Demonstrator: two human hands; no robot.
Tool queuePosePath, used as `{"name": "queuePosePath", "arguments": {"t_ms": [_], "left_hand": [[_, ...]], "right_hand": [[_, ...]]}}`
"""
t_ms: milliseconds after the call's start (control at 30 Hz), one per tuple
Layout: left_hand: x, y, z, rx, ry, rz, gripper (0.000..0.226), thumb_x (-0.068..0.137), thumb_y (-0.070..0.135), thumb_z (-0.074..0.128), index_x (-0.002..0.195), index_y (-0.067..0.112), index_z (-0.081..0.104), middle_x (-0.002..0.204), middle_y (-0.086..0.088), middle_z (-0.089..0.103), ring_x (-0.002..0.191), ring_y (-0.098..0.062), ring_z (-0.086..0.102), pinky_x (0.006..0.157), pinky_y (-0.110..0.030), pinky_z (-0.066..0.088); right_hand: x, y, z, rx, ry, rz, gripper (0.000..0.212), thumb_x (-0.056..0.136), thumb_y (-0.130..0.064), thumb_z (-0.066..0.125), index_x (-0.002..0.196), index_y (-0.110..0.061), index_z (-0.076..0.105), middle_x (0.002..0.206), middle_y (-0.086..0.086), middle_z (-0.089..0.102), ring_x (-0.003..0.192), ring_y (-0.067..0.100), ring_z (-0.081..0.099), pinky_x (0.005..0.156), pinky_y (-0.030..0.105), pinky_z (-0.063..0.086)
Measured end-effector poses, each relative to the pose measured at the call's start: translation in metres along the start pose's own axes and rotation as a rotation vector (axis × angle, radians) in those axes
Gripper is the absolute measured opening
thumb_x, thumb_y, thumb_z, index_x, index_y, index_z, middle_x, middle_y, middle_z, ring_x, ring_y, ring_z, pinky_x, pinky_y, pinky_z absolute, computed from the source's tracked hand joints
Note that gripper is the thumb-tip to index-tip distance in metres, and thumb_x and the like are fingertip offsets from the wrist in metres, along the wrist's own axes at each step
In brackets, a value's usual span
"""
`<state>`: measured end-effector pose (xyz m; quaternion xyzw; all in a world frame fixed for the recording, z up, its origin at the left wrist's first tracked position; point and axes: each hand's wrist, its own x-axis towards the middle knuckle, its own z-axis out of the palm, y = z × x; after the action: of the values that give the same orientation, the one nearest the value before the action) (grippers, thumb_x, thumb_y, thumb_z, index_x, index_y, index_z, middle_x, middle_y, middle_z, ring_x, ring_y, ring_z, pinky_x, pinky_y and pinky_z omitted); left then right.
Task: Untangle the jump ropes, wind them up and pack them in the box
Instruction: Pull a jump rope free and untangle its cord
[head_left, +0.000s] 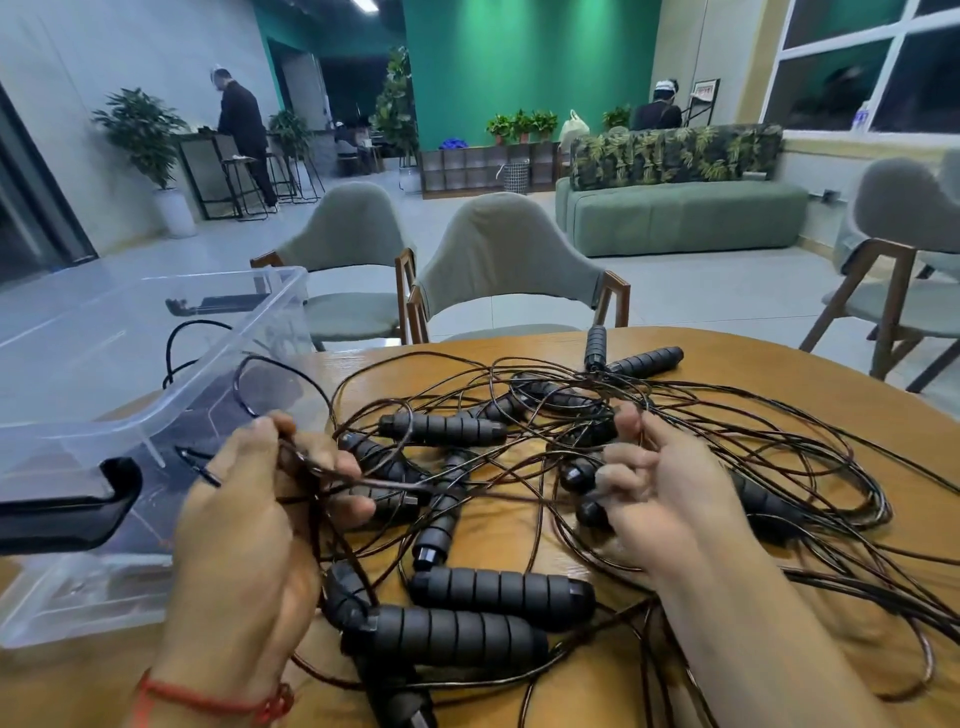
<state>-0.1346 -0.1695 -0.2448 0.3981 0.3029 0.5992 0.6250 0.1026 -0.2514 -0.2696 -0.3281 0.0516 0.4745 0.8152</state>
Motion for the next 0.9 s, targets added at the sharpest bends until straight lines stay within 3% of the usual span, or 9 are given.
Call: {"name": "queuePosePath", "arguments": {"t_ms": [200,300,333,433,500,567,667,800,900], "left_hand": [[-0.003,-0.002,0.005,0.17,-0.071,-0.044,0.026,0.111,0.019,0.042,0.09,0.02,0.057,0.08,-0.006,0.074,0.062,-0.015,0.056,0.042,-0.022,0.043],[-0.006,-0.006,0.005,0.273,-0.172,-0.088,0.011,0.106,0.01,0.049,0.099,0.013,0.057,0.102,-0.01,0.08,0.059,-0.01,0.055,0.04,-0.017,0.036],[-0.007,-0.008,0.006,0.293,-0.205,-0.106,0.009,0.105,0.011,0.051,0.103,0.01,0.06,0.103,-0.01,0.08,0.06,-0.01,0.06,0.04,-0.018,0.038],[-0.011,-0.012,0.005,0.237,-0.251,-0.153,0.024,0.106,0.019,0.049,0.109,0.007,0.069,0.098,-0.014,0.079,0.07,-0.017,0.074,0.043,-0.024,0.052],[-0.012,-0.01,0.005,0.161,-0.274,-0.185,0.031,0.108,0.022,0.044,0.11,0.004,0.069,0.096,-0.017,0.079,0.072,-0.019,0.076,0.049,-0.023,0.055],[-0.01,-0.009,0.004,0.109,-0.314,-0.209,0.04,0.108,0.029,0.039,0.112,0.004,0.07,0.101,-0.021,0.077,0.078,-0.024,0.076,0.059,-0.03,0.058],[-0.005,-0.005,-0.004,0.065,-0.302,-0.233,0.053,0.107,0.042,0.034,0.101,0.008,0.074,0.092,-0.022,0.071,0.078,-0.03,0.068,0.077,-0.045,0.047],[-0.003,-0.004,-0.002,0.026,-0.225,-0.235,0.054,0.107,0.054,0.03,0.072,0.019,0.05,0.058,-0.005,0.04,0.063,-0.021,0.047,0.06,-0.036,0.035],[-0.001,-0.003,-0.001,-0.018,-0.193,-0.215,0.06,0.105,0.066,0.028,0.066,0.022,0.038,0.051,0.001,0.022,0.054,-0.017,0.028,0.046,-0.029,0.031]], "right_hand": [[-0.022,0.016,0.009,-0.595,-0.312,-0.178,0.028,0.111,-0.022,0.051,0.123,-0.022,0.076,0.066,-0.004,0.051,0.049,0.008,0.03,0.039,0.02,0.02],[-0.038,0.032,0.016,-0.839,-0.566,-0.236,0.029,0.109,-0.01,0.052,0.118,-0.017,0.079,0.065,-0.003,0.052,0.049,0.006,0.037,0.043,0.016,0.029],[-0.043,0.038,0.018,-0.88,-0.653,-0.237,0.029,0.107,-0.004,0.053,0.117,-0.011,0.079,0.07,-0.001,0.059,0.052,0.003,0.042,0.047,0.013,0.034],[-0.054,0.054,0.022,-0.934,-0.791,-0.21,0.027,0.104,0.007,0.053,0.111,-0.002,0.078,0.117,-0.004,0.077,0.069,-0.007,0.063,0.061,0.007,0.046],[-0.054,0.057,0.022,-0.975,-0.78,-0.232,0.026,0.104,0.007,0.054,0.109,-0.003,0.078,0.115,-0.012,0.077,0.068,-0.012,0.063,0.061,0.005,0.046],[-0.05,0.058,0.02,-1.027,-0.785,-0.232,0.024,0.104,0.006,0.054,0.108,-0.004,0.076,0.083,-0.024,0.073,0.062,-0.011,0.062,0.059,0.004,0.044],[-0.048,0.055,0.016,-1.125,-0.821,-0.25,0.024,0.106,-0.009,0.059,0.115,-0.019,0.079,0.07,-0.02,0.066,0.06,-0.002,0.058,0.061,0.01,0.041],[-0.042,0.043,0.017,-1.171,-0.687,-0.31,0.012,0.105,-0.028,0.066,0.11,-0.033,0.075,0.076,-0.002,0.069,0.061,0.006,0.06,0.057,0.022,0.048],[-0.017,0.032,0.005,-1.471,-0.376,-0.631,0.01,0.106,-0.039,0.061,0.106,-0.038,0.071,0.084,-0.011,0.072,0.069,0.001,0.063,0.061,0.019,0.048]]}}
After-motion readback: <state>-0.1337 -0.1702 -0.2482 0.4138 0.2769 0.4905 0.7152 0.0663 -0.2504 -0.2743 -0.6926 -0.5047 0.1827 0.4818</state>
